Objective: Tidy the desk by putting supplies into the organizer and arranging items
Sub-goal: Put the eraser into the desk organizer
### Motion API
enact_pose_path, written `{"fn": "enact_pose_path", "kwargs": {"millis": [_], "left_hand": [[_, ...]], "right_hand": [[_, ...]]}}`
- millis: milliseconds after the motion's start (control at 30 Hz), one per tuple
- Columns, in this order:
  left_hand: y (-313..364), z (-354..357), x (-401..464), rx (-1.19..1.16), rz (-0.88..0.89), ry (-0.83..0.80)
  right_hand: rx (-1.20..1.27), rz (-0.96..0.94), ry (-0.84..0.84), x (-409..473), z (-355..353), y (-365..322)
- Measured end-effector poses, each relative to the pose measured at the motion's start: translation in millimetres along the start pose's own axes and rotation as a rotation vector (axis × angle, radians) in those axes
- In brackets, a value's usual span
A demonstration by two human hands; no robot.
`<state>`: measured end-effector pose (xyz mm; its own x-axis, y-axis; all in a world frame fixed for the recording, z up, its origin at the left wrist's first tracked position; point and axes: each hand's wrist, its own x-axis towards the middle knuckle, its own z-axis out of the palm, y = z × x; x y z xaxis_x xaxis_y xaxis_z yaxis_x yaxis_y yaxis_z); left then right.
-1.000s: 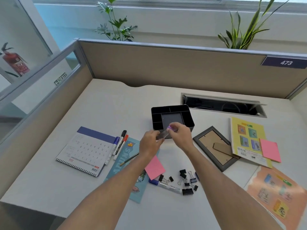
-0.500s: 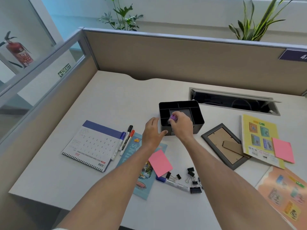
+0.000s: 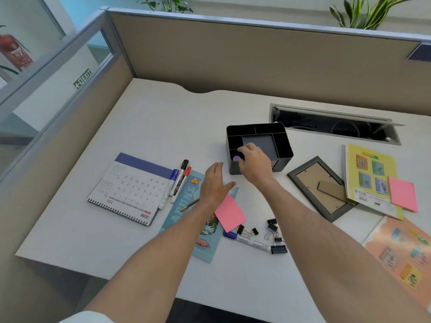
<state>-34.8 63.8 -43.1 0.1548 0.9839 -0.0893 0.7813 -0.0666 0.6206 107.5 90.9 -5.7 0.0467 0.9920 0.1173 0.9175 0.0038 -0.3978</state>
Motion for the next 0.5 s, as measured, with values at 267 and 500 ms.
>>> {"fn": "enact_pose_path", "kwargs": {"millis": [267, 500], "left_hand": [[-8, 2, -16, -0.005, 0.017, -0.039], [-2, 5, -37, 0.012, 0.049, -0.059]], "right_hand": [[0.031, -0.016, 0.059, -18, -14, 14], [0.042, 0.031, 0.125, -57, -30, 50]]}}
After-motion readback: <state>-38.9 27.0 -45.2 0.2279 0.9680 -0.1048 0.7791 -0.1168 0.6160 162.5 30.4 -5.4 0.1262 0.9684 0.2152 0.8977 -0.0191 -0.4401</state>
